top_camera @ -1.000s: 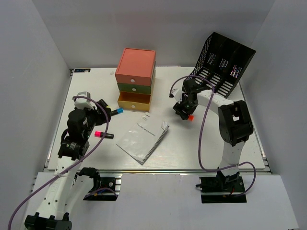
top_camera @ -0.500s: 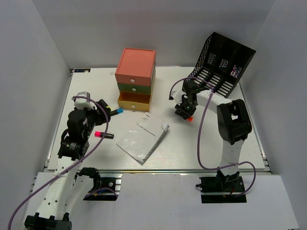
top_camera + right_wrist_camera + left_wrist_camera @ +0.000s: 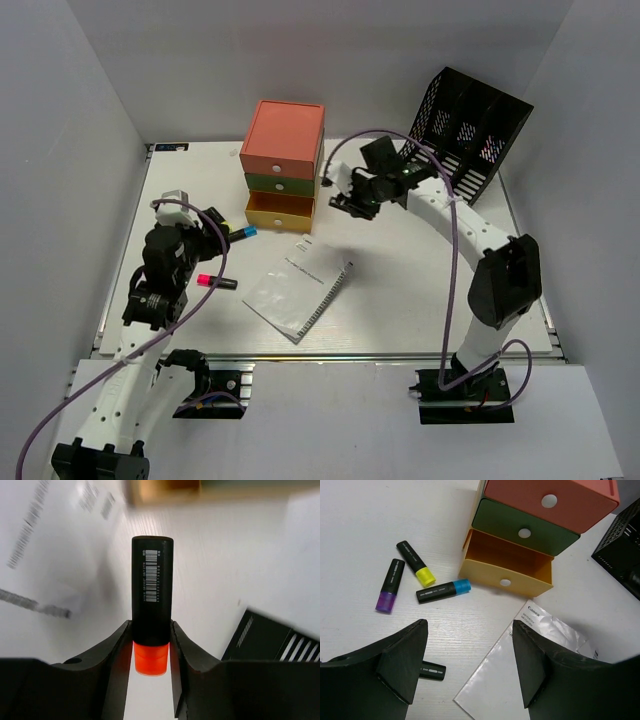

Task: Organize the desk

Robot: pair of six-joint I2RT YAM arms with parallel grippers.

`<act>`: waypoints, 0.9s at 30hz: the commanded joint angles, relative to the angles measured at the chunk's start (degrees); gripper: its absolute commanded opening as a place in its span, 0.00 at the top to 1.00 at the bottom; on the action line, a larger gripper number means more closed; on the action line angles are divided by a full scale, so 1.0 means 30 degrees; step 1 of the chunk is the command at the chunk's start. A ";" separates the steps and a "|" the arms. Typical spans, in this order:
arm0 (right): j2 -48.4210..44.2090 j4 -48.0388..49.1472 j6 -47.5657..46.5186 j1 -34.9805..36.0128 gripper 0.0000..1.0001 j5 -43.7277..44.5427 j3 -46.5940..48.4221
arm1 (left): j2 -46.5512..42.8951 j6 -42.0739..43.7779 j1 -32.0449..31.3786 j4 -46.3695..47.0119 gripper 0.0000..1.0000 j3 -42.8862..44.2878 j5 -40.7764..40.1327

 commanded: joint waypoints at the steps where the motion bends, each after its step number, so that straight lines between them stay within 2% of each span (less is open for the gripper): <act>1: -0.0535 -0.0115 -0.0500 0.2092 1.00 -0.1445 0.1178 | 0.0219 -0.0131 0.0089 -0.0206 0.22 -0.0139 -0.0691; 9: 0.2245 0.4829 0.0497 0.5201 1.00 0.0865 0.4136 | 0.1068 -0.0219 0.0089 -0.0294 0.23 -0.0080 -0.0956; 13: 0.4963 0.6508 0.0321 0.5761 1.00 0.3383 0.6185 | 0.1157 -0.0219 0.0089 -0.0353 0.23 -0.0080 -0.1102; 15: 0.6079 0.6771 -0.0057 0.5907 1.00 0.3680 0.7442 | 0.1128 -0.0219 0.0089 -0.0353 0.23 -0.0051 -0.1161; 20: 0.7432 0.8147 -0.1289 0.6083 1.00 0.4588 0.7860 | 0.1128 -0.0248 0.0089 -0.0324 0.23 -0.0109 -0.1103; 23: 0.8311 0.8238 -0.1495 0.6083 0.89 0.5087 0.8561 | 0.1157 -0.0190 0.0089 -0.0294 0.23 -0.0109 -0.1015; 26: 0.8839 0.8092 -0.1554 0.6054 0.68 0.5410 0.8944 | 0.1187 -0.0190 0.0089 -0.0323 0.23 -0.0080 -0.0898; 27: 0.8985 0.8004 -0.1583 0.6054 0.59 0.5526 0.8973 | 0.1158 -0.0190 0.0089 -0.0323 0.23 -0.0109 -0.0898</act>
